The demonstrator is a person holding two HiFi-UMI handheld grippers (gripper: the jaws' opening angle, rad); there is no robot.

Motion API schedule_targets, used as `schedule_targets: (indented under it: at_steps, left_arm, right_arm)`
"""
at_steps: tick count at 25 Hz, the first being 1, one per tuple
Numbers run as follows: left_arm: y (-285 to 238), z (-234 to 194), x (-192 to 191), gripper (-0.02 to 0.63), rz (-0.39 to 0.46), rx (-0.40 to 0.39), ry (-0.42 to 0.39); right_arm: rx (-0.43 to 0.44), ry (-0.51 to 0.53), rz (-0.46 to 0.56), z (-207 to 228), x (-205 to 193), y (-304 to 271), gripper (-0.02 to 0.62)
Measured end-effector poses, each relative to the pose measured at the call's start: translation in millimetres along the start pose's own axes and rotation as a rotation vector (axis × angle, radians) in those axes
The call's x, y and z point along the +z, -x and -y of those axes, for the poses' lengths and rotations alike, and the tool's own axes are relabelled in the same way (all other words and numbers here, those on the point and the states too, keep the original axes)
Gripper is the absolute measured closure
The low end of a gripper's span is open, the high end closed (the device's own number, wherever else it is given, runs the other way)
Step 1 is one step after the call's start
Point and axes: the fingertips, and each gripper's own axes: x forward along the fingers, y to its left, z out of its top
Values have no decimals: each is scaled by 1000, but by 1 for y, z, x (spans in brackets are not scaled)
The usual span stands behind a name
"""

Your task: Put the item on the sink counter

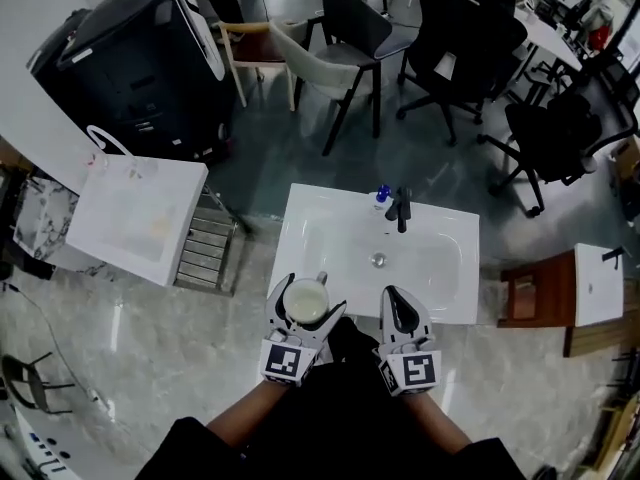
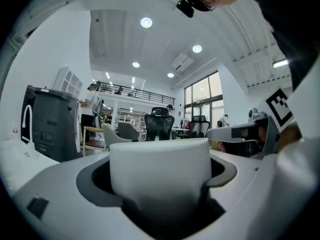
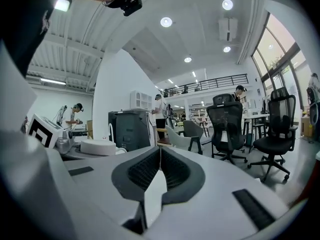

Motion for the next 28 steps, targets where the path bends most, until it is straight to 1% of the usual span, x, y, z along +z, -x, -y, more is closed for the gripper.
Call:
schedule_targets:
  at_steps: [3,5,7,10,14,15,17,20,24,26,28]
  left_arm:
    - [-34,-14,-1,137,3,26,-15]
    - [-59,-29,-7,138,1,70,-9]
    - [-83,-45,-17,138,-20,111,-8]
    - [-117,-61,-38,137,-47,128,-13]
    - [-155,-79,-55,137,-68,155,14]
    - [-162,-84,-60,137,-73,170,9]
    - [-175,-92,-70,138,-92,195,0]
    - [-194,-100,-87,137,-117,208,-24]
    - [-216,-110,-102,137,-97,215,-1]
    - [-227,-117,-106,137,-108,223,9]
    - [-238,-123,-114,137,-132,233,25]
  right_arm:
    - [4,-26,-7,20,2,-25,563]
    - [12,-29,-17,34,-1,-44,563]
    - [30,-26,-39,46,-7,-61,563]
    - [49,-18,-71,64,-20,-83,563]
    - [28,-37,-44,94,-18,-113,563]
    - [32,-36,-43,99,-20,-120,563]
    - [65,-28,-77,103,-28,-133,563]
    - [105,-12,-108,108,-37,-150,563]
    - [132,12,-116,110,-40,-175,563]
    - [139,-16,-121,110,-38,-185,563]
    - [139,-94,-98,112,-27,-190,563]
